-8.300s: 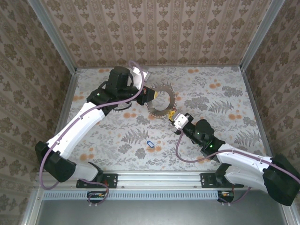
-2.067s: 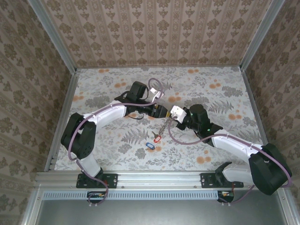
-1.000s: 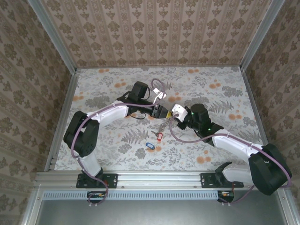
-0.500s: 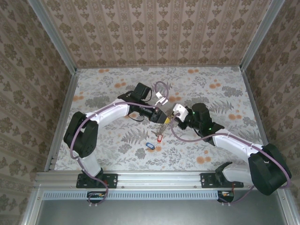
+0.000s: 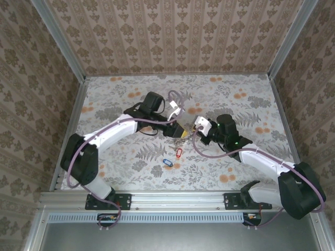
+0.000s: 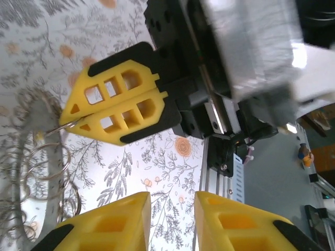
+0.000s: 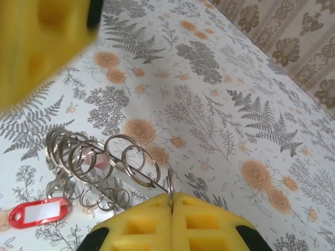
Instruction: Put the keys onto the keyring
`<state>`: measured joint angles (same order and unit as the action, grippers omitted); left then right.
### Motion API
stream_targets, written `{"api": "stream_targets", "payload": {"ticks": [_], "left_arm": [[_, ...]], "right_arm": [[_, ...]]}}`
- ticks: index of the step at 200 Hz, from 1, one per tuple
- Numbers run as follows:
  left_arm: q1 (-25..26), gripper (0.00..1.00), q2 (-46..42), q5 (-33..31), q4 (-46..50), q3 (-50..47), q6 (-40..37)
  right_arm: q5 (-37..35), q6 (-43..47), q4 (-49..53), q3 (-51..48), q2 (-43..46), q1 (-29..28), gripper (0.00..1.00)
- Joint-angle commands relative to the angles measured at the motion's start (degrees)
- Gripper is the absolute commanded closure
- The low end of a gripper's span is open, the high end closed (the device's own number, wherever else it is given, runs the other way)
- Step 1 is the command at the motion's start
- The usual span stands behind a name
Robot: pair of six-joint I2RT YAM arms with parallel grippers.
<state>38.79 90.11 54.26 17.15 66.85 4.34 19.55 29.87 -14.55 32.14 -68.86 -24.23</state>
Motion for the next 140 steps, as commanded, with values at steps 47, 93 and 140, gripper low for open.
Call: {"api": "stream_targets", "payload": {"ticks": [47,93,140], "left_arm": [[-5.87,0.50,-8.41,-5.31,-24.80,-11.82,-5.57],[-6.96,0.49,-1.28,-1.02,-23.14,-4.94,-13.09],[-6.98,0.51,0.54,4.40,-24.92,-4.39,-20.62]], "right_arm": [[26.83,6.34,6.66,7.55,-1.46,7.15,1.00],[36.14,13.36,17.28,14.90,-4.96,9.12,1.00],[42.33,20.71,29.61,22.45,-10.15,9.51,1.00]]}}
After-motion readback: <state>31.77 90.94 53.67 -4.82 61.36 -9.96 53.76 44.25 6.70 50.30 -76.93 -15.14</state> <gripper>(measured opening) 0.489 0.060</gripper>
